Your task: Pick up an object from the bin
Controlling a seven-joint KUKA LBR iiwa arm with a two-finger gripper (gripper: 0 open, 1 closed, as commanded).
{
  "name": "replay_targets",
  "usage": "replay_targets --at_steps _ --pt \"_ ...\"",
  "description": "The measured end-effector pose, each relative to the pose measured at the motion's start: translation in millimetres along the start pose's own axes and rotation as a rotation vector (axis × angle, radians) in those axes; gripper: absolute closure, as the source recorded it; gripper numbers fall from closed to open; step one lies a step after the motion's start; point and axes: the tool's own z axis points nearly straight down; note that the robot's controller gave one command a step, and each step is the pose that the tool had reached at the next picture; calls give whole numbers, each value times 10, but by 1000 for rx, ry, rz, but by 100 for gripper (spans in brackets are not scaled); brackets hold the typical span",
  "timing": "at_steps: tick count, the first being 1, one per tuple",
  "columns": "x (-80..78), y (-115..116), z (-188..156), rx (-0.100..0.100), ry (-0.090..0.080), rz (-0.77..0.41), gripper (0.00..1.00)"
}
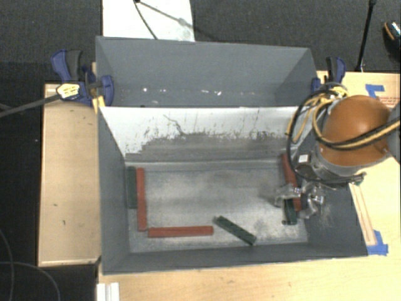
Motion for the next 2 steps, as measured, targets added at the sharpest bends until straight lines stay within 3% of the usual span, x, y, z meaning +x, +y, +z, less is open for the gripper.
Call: replay_targets --at_steps 1,2 --pt "-39 -16 -882 34 -4 -14 100" --pt "41 18 -2323 53 -10 -35 100"
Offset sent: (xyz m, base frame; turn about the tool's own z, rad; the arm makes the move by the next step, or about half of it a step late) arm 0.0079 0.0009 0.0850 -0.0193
